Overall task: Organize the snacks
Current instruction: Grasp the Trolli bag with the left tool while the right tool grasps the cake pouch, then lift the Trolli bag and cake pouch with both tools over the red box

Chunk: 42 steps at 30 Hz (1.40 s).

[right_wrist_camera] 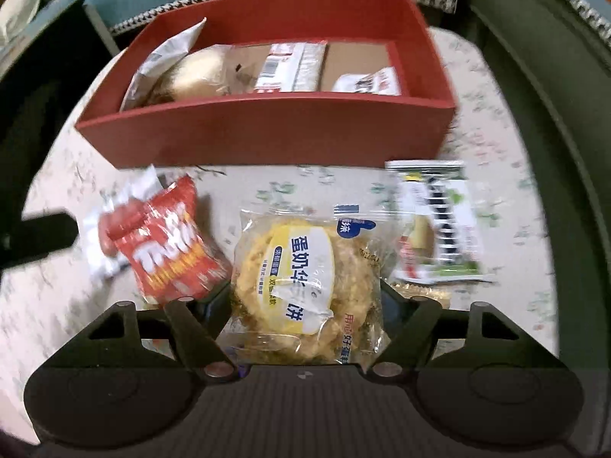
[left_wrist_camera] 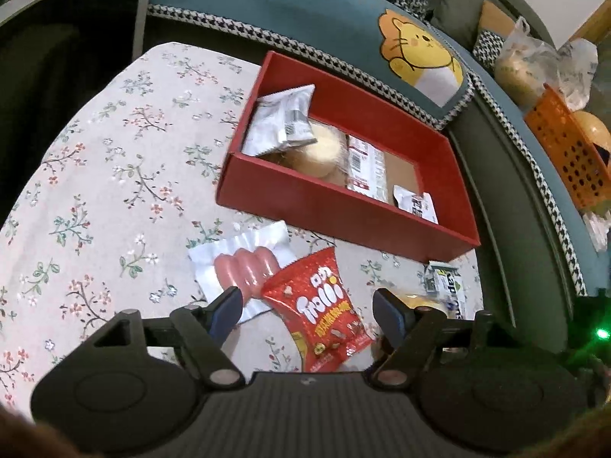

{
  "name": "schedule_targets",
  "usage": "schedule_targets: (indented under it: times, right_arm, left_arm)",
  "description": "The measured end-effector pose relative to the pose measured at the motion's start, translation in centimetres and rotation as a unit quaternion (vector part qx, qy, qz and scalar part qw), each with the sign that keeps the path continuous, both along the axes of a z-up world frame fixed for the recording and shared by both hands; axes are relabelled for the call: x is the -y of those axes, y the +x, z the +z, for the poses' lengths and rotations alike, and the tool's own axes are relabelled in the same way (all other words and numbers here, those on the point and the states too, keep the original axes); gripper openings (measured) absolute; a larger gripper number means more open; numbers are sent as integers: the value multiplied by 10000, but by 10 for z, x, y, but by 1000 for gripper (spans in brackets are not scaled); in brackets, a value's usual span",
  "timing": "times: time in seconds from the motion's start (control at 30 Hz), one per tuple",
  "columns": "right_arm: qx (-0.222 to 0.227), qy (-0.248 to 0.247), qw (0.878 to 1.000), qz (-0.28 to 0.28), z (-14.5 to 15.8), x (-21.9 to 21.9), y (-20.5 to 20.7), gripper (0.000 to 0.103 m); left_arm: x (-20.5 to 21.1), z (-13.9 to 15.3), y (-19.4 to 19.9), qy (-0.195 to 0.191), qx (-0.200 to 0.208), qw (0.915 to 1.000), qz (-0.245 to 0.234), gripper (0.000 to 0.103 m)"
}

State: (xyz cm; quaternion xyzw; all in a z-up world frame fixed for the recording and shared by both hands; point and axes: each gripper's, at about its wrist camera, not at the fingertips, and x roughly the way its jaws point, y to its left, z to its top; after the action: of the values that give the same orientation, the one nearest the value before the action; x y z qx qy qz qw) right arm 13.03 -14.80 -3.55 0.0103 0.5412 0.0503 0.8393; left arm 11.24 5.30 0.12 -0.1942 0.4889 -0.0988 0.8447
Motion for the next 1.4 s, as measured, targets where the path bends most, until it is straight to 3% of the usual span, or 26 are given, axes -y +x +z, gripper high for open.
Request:
schedule_targets:
  times: [0.27,0.53,0.67,0.73,1.07,1.2,1.4]
  right_arm:
    - [705,792,9942,-171,44,43,-27,80]
    - [843,1156,9897,-51,55,66,-28,80]
    - [879,1276,9879,27,59,71,-29,80]
    - [924,1314,9870,62,62,73,-31,80]
    - [948,1347,9860,244,67,69,-38,80]
    - [764,1185,9895,314,57,60,-36,80]
    - [667,1083,9913,333,51,54,-32,80]
  left_arm:
    - [46,-23,2,55,-449,9990,-72,103]
    - [77,-56,20,295,-746,9933,835,103]
    - [100,-55,12,1194,-403,9911,426,103]
    - [101,-55,5,1379,-330,9896,219,102]
    - [81,-43,-24,1422,-387,9889,-190,97]
    - [82,-51,-15,1351,-502,9896,22,103]
    - [94,-60,-13,1824,-348,9826,-90,103]
